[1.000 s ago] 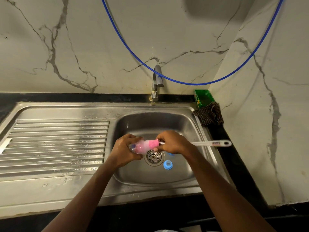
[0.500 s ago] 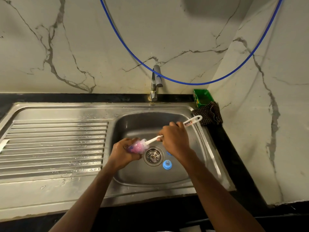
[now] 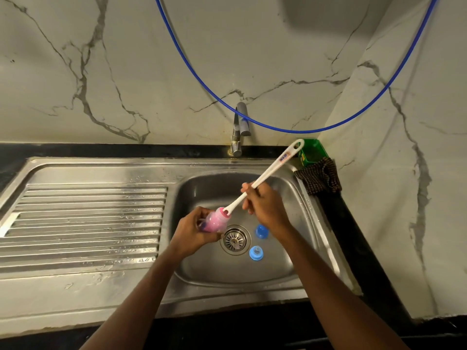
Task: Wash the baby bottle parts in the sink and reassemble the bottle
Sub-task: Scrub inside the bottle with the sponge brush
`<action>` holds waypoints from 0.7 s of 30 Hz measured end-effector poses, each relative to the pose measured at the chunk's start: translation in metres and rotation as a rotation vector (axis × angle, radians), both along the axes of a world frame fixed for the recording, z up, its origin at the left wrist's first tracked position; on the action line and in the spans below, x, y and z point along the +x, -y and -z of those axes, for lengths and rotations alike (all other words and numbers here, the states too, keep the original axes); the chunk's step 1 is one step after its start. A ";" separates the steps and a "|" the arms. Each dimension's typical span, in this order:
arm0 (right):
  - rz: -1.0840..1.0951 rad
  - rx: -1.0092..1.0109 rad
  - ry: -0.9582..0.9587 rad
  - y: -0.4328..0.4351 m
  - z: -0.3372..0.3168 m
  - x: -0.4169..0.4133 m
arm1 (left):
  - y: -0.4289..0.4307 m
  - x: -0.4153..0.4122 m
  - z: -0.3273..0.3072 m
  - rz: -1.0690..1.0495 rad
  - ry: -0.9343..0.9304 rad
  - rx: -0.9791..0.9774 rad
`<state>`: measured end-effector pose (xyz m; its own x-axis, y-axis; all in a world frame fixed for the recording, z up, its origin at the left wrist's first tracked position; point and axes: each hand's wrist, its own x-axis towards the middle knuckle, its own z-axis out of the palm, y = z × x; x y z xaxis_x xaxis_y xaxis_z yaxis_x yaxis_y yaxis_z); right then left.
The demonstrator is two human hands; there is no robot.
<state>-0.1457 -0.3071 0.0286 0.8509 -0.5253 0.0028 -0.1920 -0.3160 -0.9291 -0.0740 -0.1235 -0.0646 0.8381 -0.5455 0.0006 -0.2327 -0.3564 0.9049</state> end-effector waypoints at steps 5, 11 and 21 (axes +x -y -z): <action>0.280 0.150 0.035 -0.026 0.026 -0.001 | 0.008 0.004 -0.010 0.028 0.063 0.010; 0.373 0.045 0.071 -0.007 0.016 -0.001 | -0.006 0.004 0.003 -0.007 0.068 0.054; 0.415 0.103 0.031 -0.021 0.032 -0.005 | -0.004 0.006 -0.005 -0.004 0.056 0.102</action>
<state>-0.1503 -0.2861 -0.0034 0.5676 -0.8220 -0.0454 -0.2551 -0.1232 -0.9590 -0.0684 -0.1191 -0.0592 0.8406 -0.5416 -0.0079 -0.2803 -0.4474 0.8493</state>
